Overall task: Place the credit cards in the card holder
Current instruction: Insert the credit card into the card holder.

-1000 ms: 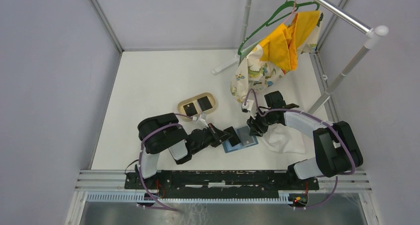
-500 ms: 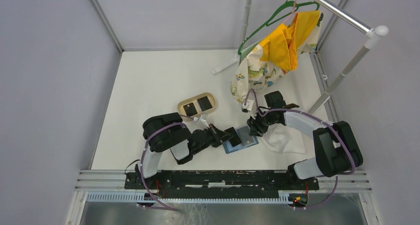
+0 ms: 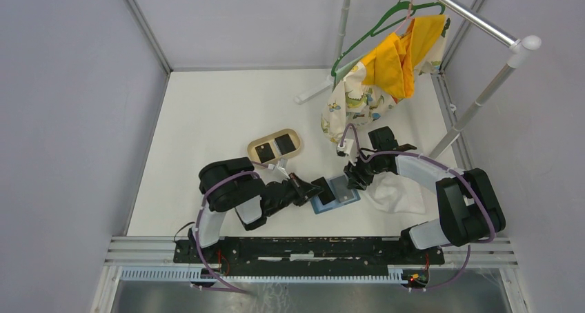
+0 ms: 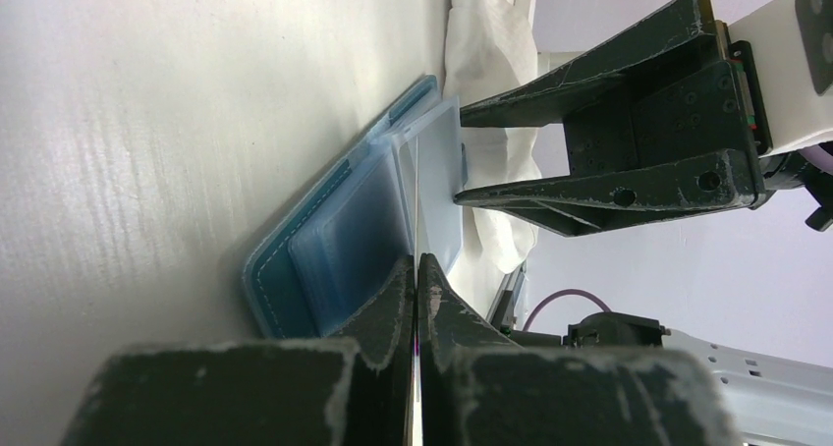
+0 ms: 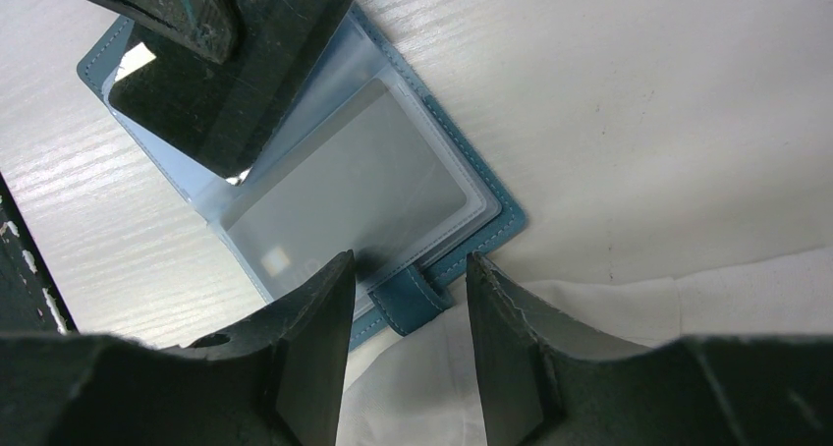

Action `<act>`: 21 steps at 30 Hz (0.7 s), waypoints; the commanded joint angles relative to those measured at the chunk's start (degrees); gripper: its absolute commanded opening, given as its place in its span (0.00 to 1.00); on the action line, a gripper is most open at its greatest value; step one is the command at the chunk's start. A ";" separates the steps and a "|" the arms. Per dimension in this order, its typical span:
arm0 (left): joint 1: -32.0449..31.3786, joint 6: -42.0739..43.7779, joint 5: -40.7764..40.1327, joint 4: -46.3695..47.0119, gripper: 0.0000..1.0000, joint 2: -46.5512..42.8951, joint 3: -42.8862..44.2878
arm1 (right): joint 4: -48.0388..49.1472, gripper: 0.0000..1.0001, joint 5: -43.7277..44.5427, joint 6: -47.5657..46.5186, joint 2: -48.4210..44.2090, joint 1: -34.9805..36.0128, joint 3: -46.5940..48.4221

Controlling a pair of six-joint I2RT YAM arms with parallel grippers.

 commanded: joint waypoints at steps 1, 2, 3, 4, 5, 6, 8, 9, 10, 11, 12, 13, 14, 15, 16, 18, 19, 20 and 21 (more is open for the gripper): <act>-0.27 -1.36 -1.41 2.03 0.02 -2.70 -0.76 | -0.31 0.51 1.65 -0.34 0.88 -0.35 0.00; -0.22 -1.32 -1.62 2.07 0.02 -2.99 -1.13 | -0.31 0.51 1.65 -0.34 0.87 -0.36 0.04; -0.16 -1.28 -1.66 2.03 0.02 -3.29 -1.32 | -0.25 0.51 1.64 -0.34 0.82 -0.39 0.00; -0.16 -1.16 -1.44 2.02 0.02 -3.48 -1.25 | -0.24 0.51 1.69 -0.34 0.82 -0.34 0.04; -0.25 -1.11 -1.24 2.02 0.02 -3.58 -0.96 | -0.22 0.51 1.65 -0.34 0.91 -0.38 0.09; -0.27 -1.10 -0.86 2.02 0.02 -3.50 -0.55 | -0.29 0.51 1.62 -0.36 0.99 -0.36 0.10; -0.23 -1.10 -0.24 1.87 0.02 -3.43 0.35 | -0.48 0.51 1.62 -0.43 1.03 -0.34 0.09; -0.19 -1.03 0.03 1.57 0.02 -3.31 0.84 | -0.40 0.51 1.67 -0.43 1.00 -0.35 0.09; -0.27 -0.97 0.32 1.18 0.02 -3.22 1.36 | -0.40 0.51 1.71 -0.43 1.04 -0.41 0.09; -0.26 -0.93 0.53 0.75 0.02 -3.01 1.79 | -0.42 0.51 1.71 -0.43 0.91 -0.40 0.13; -0.26 -0.92 0.73 0.38 0.02 -2.83 2.14 | -0.40 0.51 1.76 -0.43 0.91 -0.37 0.09; -0.27 -0.97 0.78 0.14 0.02 -2.51 2.41 | -0.40 0.51 1.73 -0.48 0.93 -0.41 0.09; -0.23 -1.01 0.66 0.02 0.02 -2.19 2.61 | -0.34 0.51 1.75 -0.43 0.93 -0.41 0.09; -0.23 -1.15 0.51 -0.11 0.02 -1.93 2.72 | -0.40 0.51 1.83 -0.47 0.91 -0.42 0.09; -0.21 -1.11 0.29 -0.13 0.02 -1.57 2.81 | -0.36 0.51 1.74 -0.46 0.91 -0.38 0.09; -0.30 -1.14 0.02 -0.60 0.02 -1.14 3.09 | -0.40 0.51 1.75 -0.43 1.04 -0.42 0.09; -0.30 -1.20 -0.11 -0.89 0.02 -0.91 3.19 | -0.44 0.51 1.78 -0.48 1.04 -0.35 0.09; -0.31 -1.19 -0.21 -1.07 0.02 -0.73 3.24 | -0.44 0.51 1.74 -0.57 1.00 -0.39 0.09; -0.32 -1.26 -0.39 -1.15 0.02 -0.55 3.13 | -0.49 0.51 1.78 -0.52 1.02 -0.39 0.09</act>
